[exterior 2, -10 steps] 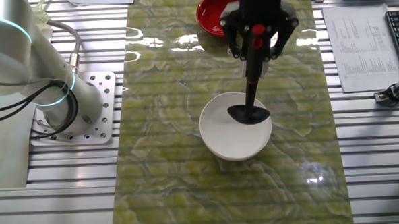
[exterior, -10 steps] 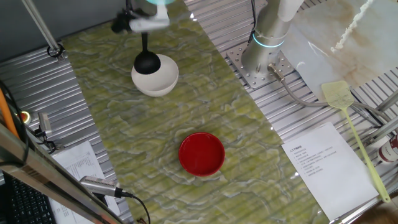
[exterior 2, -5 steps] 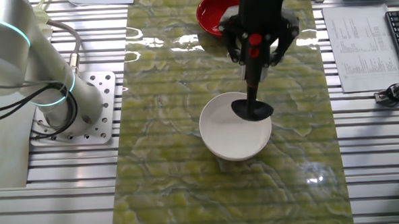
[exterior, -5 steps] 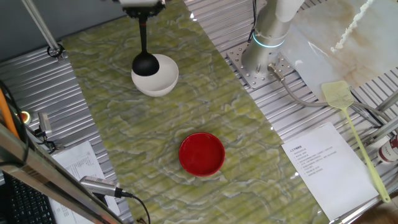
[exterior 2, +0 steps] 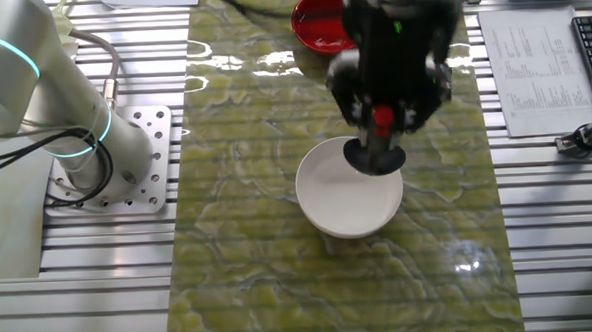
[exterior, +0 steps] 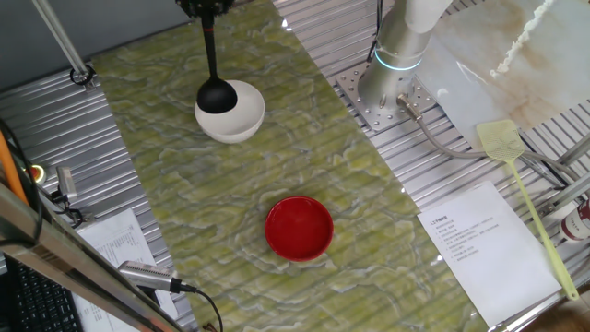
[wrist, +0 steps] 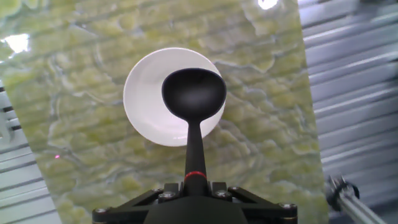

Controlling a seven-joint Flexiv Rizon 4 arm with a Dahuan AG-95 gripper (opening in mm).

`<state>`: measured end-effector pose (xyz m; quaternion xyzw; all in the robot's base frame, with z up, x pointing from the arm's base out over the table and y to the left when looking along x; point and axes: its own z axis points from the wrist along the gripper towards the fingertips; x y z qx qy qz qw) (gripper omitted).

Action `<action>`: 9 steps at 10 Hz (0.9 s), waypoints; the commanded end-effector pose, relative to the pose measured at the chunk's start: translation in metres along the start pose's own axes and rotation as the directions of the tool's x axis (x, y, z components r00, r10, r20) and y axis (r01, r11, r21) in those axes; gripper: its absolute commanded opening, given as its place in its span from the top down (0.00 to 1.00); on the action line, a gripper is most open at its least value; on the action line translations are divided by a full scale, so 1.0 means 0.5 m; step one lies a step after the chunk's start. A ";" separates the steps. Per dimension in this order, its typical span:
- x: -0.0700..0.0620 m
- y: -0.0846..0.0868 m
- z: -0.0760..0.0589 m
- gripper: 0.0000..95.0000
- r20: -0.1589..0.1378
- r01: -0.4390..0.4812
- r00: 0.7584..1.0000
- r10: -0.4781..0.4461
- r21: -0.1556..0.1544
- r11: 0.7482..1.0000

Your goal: Scoop water with a large spoon from one bowl to another

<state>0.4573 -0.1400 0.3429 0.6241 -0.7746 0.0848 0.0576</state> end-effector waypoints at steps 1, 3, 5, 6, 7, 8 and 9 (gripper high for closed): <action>0.022 -0.012 0.019 1.00 0.053 0.078 0.996 -0.077 -0.012 0.997; 0.029 -0.014 0.024 1.00 0.081 0.082 0.993 -0.081 -0.010 0.997; 0.037 -0.021 0.044 1.00 0.127 0.100 0.987 -0.096 -0.021 0.995; 0.044 -0.023 0.056 1.00 0.159 0.107 0.982 -0.101 -0.029 0.994; 0.057 -0.021 0.076 1.00 0.203 0.115 0.974 -0.104 -0.043 0.992; 0.066 -0.017 0.087 1.00 0.214 0.124 0.971 -0.111 -0.048 0.991; 0.073 -0.013 0.095 1.00 0.214 0.134 0.969 -0.121 -0.047 0.990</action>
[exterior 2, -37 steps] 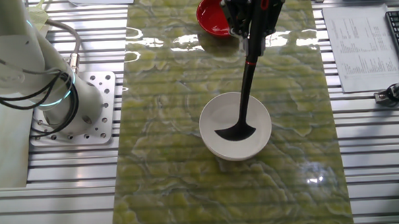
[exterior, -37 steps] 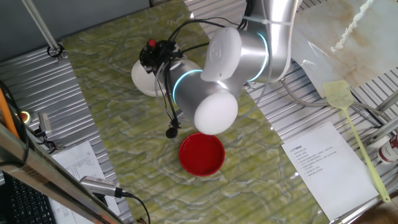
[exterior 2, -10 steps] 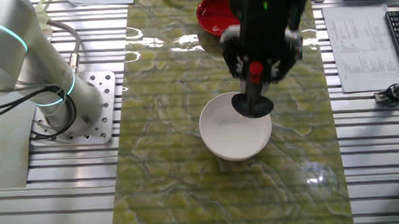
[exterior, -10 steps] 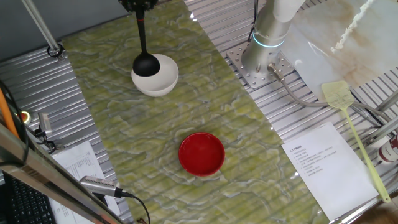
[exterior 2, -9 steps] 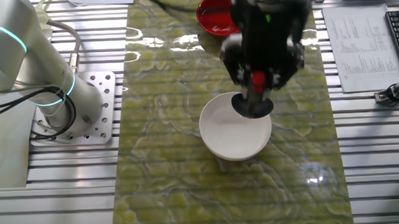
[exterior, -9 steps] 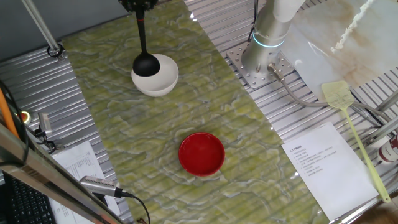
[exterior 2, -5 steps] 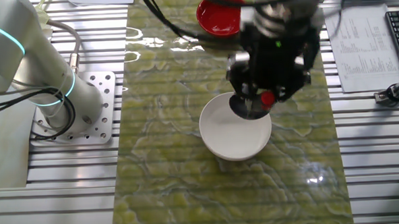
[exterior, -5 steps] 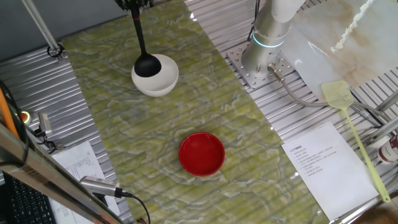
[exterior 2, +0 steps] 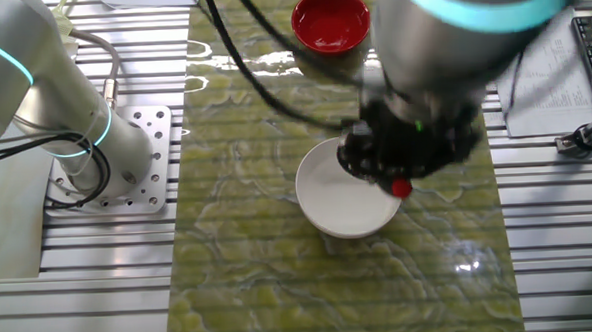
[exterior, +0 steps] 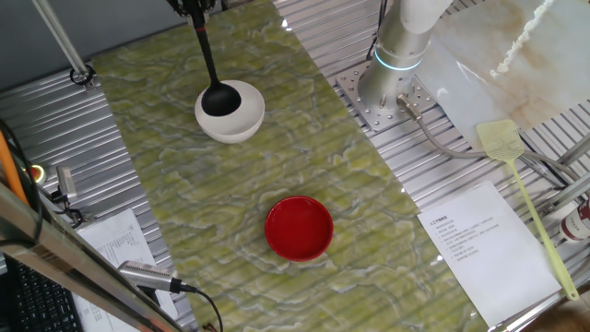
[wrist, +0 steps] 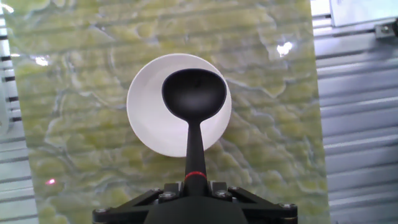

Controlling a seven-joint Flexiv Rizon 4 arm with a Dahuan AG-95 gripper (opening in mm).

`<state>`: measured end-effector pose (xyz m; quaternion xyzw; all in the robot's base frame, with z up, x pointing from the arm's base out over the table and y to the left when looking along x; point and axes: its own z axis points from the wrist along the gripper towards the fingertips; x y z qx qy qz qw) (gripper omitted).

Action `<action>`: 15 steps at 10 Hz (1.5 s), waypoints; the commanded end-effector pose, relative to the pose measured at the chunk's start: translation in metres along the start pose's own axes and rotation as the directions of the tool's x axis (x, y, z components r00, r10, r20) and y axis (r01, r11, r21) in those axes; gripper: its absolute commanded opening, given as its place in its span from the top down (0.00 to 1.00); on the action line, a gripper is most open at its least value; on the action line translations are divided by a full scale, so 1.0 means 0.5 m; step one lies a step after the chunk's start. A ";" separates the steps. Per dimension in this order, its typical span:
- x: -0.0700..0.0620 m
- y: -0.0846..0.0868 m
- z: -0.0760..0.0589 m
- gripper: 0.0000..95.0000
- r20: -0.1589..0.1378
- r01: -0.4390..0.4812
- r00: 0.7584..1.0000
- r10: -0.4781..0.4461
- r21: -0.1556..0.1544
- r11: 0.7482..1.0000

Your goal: Scoop water with a large spoon from one bowl to another

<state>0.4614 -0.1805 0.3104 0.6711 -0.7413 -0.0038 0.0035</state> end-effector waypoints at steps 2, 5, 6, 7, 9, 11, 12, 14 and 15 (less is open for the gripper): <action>0.025 0.011 0.031 1.00 0.014 0.062 0.998 -0.062 -0.013 0.998; 0.047 0.016 0.063 1.00 0.051 0.071 0.996 -0.069 -0.027 0.997; 0.050 0.017 0.067 1.00 0.049 0.049 0.998 -0.047 -0.030 0.998; 0.051 0.014 0.075 1.00 0.042 0.014 0.999 -0.013 -0.032 0.999; 0.048 0.009 0.085 1.00 0.027 -0.004 1.000 0.005 -0.033 0.999; 0.040 0.002 0.099 1.00 0.020 -0.001 1.000 0.002 -0.042 0.999; 0.034 -0.002 0.110 1.00 0.018 0.000 1.000 0.001 -0.047 0.999; 0.031 -0.003 0.117 1.00 0.026 0.015 1.000 -0.014 -0.048 0.999; 0.032 -0.002 0.118 1.00 0.035 0.020 0.999 -0.018 -0.050 0.999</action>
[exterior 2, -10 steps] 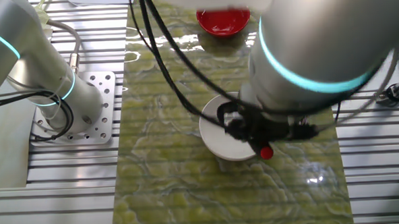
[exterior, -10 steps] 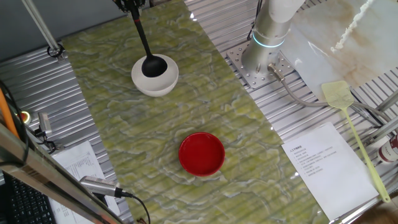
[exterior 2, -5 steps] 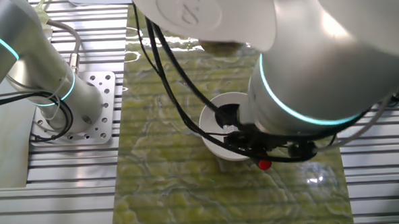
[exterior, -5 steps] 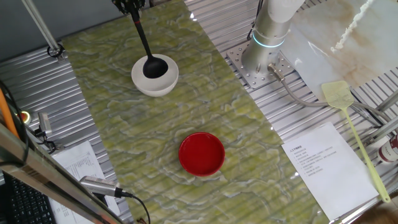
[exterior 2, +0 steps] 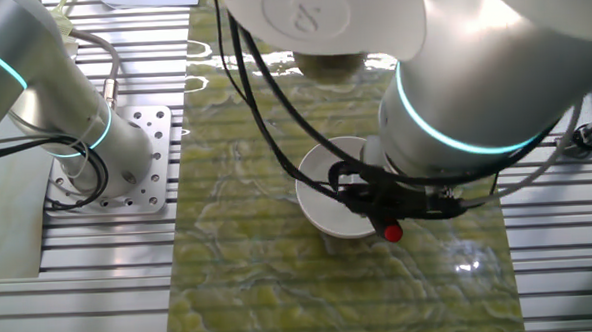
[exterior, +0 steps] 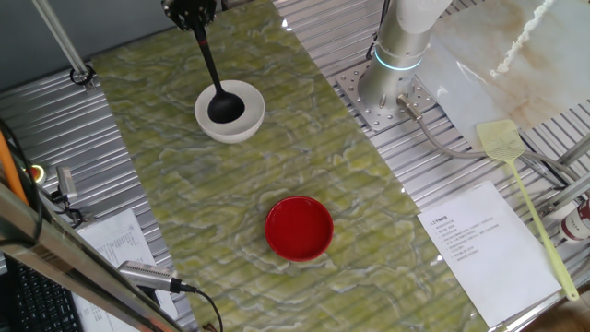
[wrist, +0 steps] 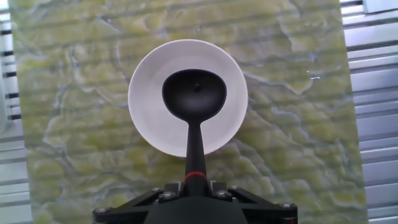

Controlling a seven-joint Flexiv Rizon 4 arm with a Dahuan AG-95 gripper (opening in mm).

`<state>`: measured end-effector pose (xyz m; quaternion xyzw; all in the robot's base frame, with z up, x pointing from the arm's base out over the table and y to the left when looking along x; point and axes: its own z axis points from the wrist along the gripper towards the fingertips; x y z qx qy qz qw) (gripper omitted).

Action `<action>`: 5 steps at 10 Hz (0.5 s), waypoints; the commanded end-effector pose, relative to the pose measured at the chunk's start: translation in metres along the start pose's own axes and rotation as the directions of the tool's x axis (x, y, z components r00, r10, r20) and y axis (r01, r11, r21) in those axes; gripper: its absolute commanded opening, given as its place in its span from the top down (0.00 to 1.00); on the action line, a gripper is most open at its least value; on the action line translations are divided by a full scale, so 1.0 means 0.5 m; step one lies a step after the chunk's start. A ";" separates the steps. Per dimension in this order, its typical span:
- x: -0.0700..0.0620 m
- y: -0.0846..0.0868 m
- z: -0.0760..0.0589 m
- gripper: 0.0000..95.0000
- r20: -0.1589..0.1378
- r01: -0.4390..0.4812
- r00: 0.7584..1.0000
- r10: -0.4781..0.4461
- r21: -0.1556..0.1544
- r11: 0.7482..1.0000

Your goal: Scoop water with a large spoon from one bowl to another

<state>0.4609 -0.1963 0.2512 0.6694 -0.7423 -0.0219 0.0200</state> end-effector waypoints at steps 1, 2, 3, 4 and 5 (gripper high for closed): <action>0.002 0.003 0.001 1.00 0.048 0.033 0.998 -0.033 0.000 0.999; 0.002 0.004 0.002 1.00 0.051 0.037 0.998 -0.037 -0.001 0.999; 0.001 0.008 0.011 1.00 0.053 0.045 0.998 -0.045 0.000 0.999; -0.001 0.010 0.018 1.00 0.053 0.045 0.998 -0.045 0.000 0.999; -0.002 0.015 0.027 1.00 0.053 0.041 0.998 -0.041 0.000 0.999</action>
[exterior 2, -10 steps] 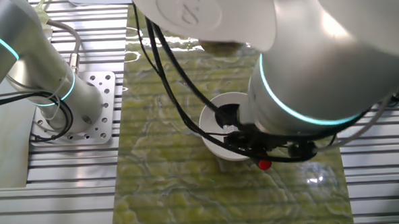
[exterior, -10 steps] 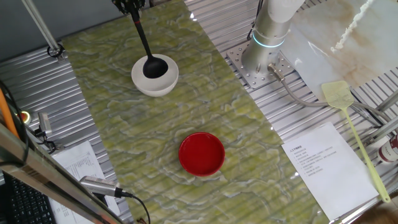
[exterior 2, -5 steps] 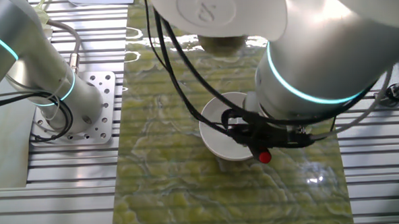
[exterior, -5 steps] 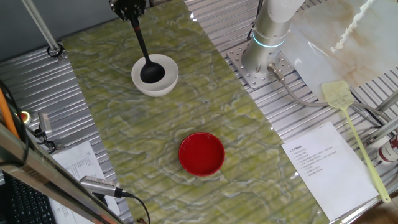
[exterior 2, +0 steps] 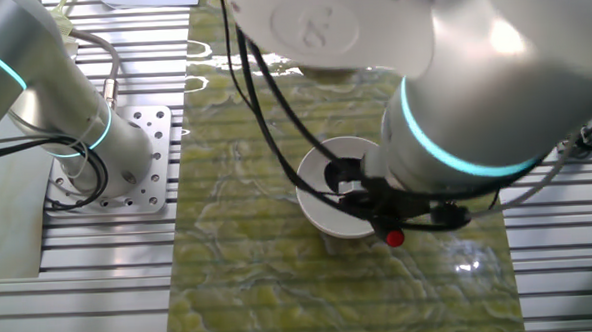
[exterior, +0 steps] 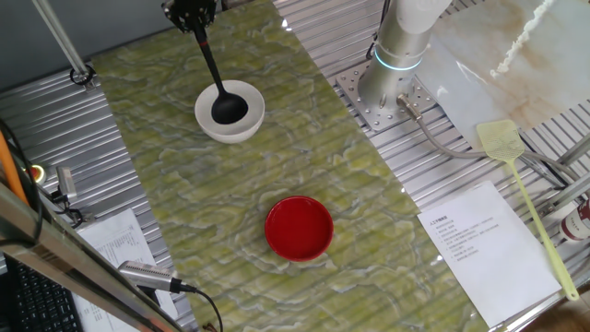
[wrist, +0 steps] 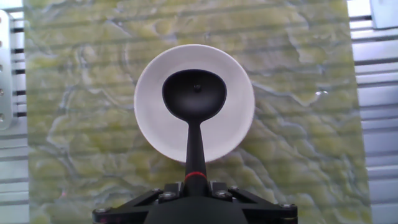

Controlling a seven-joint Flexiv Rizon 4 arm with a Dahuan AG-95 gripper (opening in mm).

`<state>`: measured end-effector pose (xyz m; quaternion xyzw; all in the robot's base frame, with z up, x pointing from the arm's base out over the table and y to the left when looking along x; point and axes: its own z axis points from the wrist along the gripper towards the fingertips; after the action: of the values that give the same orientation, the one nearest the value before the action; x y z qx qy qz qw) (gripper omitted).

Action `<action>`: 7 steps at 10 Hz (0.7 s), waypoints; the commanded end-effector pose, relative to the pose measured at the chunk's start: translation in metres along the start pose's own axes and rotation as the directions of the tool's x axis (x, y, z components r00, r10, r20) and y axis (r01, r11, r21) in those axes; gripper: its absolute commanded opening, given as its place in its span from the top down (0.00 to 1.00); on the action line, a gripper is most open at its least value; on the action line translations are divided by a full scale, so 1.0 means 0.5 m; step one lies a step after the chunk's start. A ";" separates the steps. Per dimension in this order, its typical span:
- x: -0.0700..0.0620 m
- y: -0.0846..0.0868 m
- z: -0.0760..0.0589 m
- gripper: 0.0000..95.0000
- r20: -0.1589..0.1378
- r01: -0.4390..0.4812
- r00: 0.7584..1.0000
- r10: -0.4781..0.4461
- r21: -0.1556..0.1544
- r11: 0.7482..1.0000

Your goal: Scoop water with a large spoon from one bowl to another

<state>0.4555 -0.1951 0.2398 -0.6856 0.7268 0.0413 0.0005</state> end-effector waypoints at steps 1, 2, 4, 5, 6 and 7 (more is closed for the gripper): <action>0.000 0.009 0.008 1.00 0.001 -0.005 1.000 0.005 0.002 1.000; 0.000 0.011 0.011 1.00 0.006 -0.005 1.000 0.005 0.001 1.000; 0.000 0.013 0.014 1.00 0.015 -0.002 1.000 0.002 0.002 1.000; -0.001 0.015 0.018 1.00 0.015 -0.003 1.000 0.003 0.002 1.000; -0.003 0.017 0.023 1.00 0.017 -0.004 1.000 0.004 0.003 1.000; -0.004 0.018 0.025 1.00 0.020 -0.005 1.000 0.005 0.003 1.000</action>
<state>0.4454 -0.1920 0.2259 -0.6830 0.7288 0.0478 0.0076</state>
